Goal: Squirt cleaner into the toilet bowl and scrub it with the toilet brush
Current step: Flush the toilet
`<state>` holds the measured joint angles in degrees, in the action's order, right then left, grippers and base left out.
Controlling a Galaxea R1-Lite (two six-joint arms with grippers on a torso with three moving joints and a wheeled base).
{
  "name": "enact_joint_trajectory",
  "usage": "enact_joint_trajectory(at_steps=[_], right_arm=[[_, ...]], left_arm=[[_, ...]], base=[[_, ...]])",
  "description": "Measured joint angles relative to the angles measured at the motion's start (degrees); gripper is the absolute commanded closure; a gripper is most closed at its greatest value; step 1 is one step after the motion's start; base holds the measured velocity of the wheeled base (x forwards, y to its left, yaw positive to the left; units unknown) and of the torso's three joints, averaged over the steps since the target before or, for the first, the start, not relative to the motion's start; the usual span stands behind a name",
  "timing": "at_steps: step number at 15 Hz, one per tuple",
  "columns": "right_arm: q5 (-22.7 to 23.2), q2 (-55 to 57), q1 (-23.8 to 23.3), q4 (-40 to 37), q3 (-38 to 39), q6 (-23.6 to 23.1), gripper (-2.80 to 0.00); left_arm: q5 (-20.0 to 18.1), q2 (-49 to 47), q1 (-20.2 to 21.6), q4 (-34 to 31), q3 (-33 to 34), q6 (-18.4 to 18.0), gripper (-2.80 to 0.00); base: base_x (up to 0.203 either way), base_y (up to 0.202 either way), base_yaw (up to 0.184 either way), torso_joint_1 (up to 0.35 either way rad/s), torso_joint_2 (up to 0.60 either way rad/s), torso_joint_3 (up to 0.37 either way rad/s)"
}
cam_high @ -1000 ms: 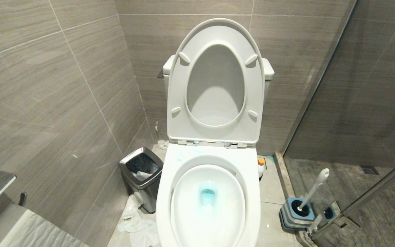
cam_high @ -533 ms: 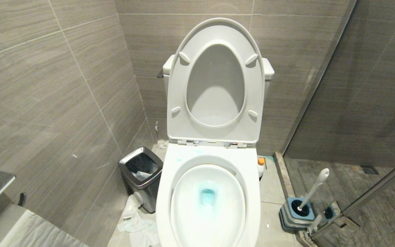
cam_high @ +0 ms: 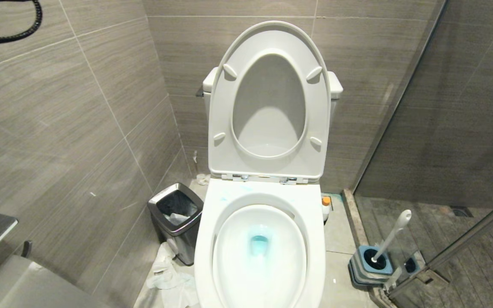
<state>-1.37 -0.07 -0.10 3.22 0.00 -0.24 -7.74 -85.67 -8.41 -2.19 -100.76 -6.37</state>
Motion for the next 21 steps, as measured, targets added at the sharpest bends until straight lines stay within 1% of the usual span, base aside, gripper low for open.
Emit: enact_joint_trajectory(at_steps=[2,3,4,5,7,11,14,15,18,21], right_arm=[[0.02,0.0,0.0,0.0,0.0,0.0,0.0],[0.0,0.0,0.0,-0.02,0.0,0.02,0.0],[-0.01,0.0,0.0,-0.01,0.0,0.0,0.0],[0.0,0.0,0.0,0.0,0.0,0.0,0.0],[0.02,0.0,0.0,0.0,0.0,0.01,0.0],[-0.01,0.0,0.0,0.0,0.0,0.0,0.0],[0.01,0.0,0.0,-0.02,0.0,0.02,0.0],[0.05,0.0,0.0,-0.02,0.0,0.02,0.0],[0.0,0.0,0.0,-0.02,0.0,0.02,0.0],[-0.01,0.0,0.0,0.0,0.0,0.0,0.0]], left_arm=[[4.1,-5.03,-1.99,-6.88,-7.56,0.63,0.0],[5.82,-7.18,-2.64,-8.95,-9.5,0.86,0.0],[7.19,-9.29,-3.05,-9.81,-10.7,1.07,0.0],[7.76,-10.8,-3.36,-10.01,-11.26,1.34,0.0],[7.88,-12.76,-3.72,-9.79,-11.7,1.46,0.0],[8.42,-15.49,-4.13,-5.36,-11.79,1.56,0.0],[10.7,-16.88,-4.15,-2.77,-11.76,1.49,0.0],[11.07,-17.34,-4.19,-1.21,-11.58,1.43,0.0],[11.29,-18.91,-5.06,6.64,-10.2,1.92,0.0],[12.19,-20.46,-6.67,11.91,-9.58,2.21,0.0]], base=[[0.0,0.0,0.0,0.0,0.0,0.0],[0.0,0.0,0.0,0.0,0.0,0.0],[0.0,0.0,0.0,0.0,0.0,0.0],[0.0,0.0,0.0,0.0,0.0,0.0],[0.0,0.0,0.0,0.0,0.0,0.0],[0.0,0.0,0.0,0.0,0.0,0.0],[0.0,0.0,0.0,0.0,0.0,0.0],[0.0,0.0,0.0,0.0,0.0,-0.056],[0.0,0.0,0.0,0.003,0.0,-0.143],[0.0,0.0,0.0,0.002,0.0,-0.186]])
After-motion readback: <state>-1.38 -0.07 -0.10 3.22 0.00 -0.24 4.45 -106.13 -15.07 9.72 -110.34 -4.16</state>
